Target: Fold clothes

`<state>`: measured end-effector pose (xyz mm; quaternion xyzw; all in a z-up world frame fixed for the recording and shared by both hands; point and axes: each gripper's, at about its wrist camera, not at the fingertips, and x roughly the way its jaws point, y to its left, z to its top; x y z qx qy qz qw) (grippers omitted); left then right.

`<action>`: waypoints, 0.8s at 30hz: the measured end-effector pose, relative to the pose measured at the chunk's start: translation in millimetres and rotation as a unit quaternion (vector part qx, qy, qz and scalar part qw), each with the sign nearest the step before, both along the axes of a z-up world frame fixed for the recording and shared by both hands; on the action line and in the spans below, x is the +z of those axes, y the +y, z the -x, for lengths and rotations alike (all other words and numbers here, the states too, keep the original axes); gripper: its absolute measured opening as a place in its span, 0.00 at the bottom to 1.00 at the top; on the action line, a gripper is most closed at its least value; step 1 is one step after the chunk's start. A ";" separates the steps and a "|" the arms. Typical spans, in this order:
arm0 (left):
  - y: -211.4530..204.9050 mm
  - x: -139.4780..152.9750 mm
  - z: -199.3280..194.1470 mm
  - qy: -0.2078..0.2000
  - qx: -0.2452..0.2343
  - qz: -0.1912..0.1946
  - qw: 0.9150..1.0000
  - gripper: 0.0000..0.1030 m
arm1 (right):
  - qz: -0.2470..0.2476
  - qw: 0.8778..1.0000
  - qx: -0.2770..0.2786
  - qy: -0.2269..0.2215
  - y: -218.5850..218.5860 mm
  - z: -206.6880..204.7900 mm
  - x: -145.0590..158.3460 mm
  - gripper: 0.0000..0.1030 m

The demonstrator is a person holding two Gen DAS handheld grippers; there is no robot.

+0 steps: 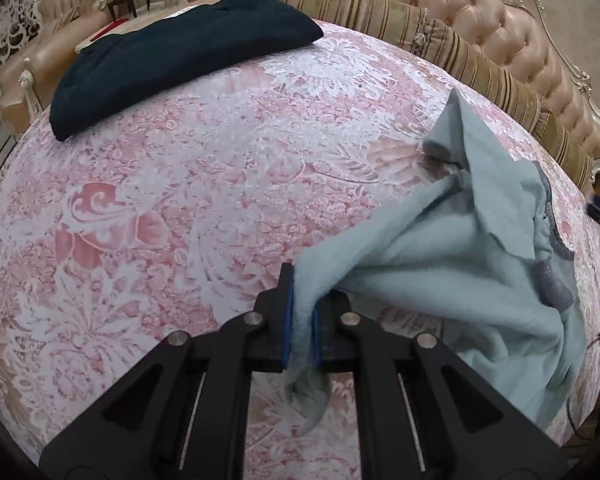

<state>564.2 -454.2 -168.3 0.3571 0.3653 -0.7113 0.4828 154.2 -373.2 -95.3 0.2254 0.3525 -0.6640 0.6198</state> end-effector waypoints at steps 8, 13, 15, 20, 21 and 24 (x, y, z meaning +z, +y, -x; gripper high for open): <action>5.1 -10.2 -3.3 0.027 0.003 0.002 1.000 0.09 | 0.014 0.989 0.043 -0.140 122.0 -47.0 20.9 0.62; 13.0 -7.4 -6.1 0.042 0.001 0.004 0.999 0.09 | -0.017 0.973 0.068 -0.220 141.1 -114.9 -11.0 0.62; 16.0 -3.3 -7.5 0.048 0.000 0.008 0.999 0.09 | -0.043 0.974 0.056 -0.216 127.5 -137.6 -29.4 0.62; 22.3 5.7 -7.4 0.053 -0.010 0.017 0.998 0.09 | -0.070 0.973 0.000 -0.221 97.4 -149.1 -60.0 0.62; 23.1 6.9 -7.2 0.053 -0.012 0.018 0.998 0.09 | -0.072 0.972 -0.008 -0.222 91.2 -148.5 -62.8 0.62; 24.3 11.2 -9.2 0.060 -0.013 0.021 0.998 0.09 | -0.055 0.975 -0.015 -0.213 77.9 -152.5 -68.1 0.56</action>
